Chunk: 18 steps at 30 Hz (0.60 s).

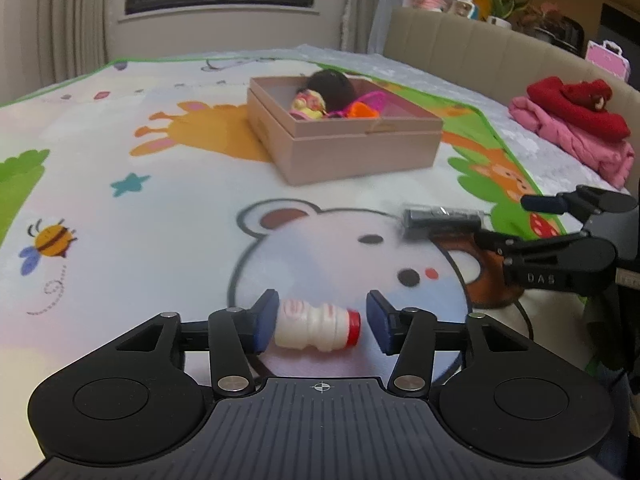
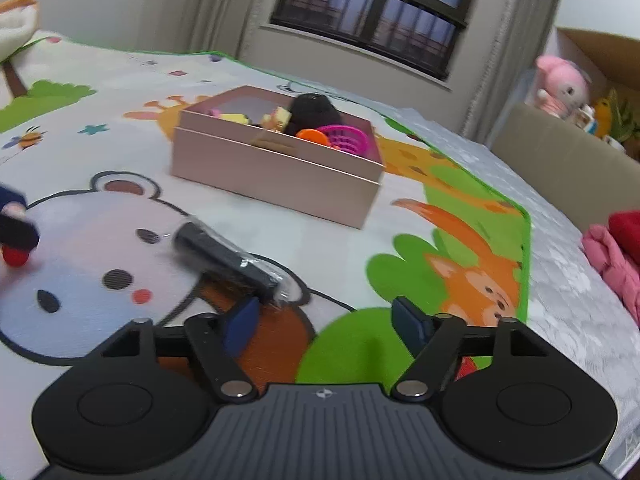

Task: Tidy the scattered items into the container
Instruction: 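Open both tools and set the tube and yogurt bottle on the mat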

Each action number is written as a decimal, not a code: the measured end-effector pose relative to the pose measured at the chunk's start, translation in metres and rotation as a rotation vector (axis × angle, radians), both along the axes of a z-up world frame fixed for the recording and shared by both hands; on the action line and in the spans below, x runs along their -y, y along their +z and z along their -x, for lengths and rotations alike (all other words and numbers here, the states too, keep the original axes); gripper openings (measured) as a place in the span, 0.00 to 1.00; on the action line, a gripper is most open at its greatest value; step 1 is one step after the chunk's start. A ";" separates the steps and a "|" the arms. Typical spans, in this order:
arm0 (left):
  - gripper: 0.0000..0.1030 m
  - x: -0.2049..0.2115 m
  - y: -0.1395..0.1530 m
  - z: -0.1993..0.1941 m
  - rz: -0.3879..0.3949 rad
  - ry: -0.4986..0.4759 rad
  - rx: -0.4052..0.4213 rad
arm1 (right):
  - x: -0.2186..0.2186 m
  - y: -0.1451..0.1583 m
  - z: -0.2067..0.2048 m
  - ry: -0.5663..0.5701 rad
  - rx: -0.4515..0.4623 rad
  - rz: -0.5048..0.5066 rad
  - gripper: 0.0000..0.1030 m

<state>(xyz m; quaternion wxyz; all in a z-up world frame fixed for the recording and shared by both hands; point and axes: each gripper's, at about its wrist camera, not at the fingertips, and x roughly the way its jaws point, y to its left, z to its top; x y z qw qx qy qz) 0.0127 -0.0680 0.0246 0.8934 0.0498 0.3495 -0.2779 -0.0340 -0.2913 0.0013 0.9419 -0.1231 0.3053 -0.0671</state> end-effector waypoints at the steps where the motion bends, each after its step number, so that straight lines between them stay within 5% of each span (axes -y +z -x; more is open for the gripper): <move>1: 0.58 0.000 -0.001 0.001 -0.005 0.003 -0.002 | 0.002 0.000 0.002 -0.010 0.002 -0.008 0.78; 5: 0.69 0.000 -0.007 -0.001 -0.015 0.007 -0.012 | 0.007 -0.002 0.003 -0.034 0.005 -0.030 0.82; 8: 0.86 0.001 -0.009 0.001 -0.026 0.010 -0.005 | 0.009 -0.003 0.004 -0.043 0.007 -0.044 0.84; 18: 0.95 0.007 -0.017 0.003 -0.036 0.003 0.006 | 0.016 -0.005 0.004 -0.079 0.012 -0.075 0.94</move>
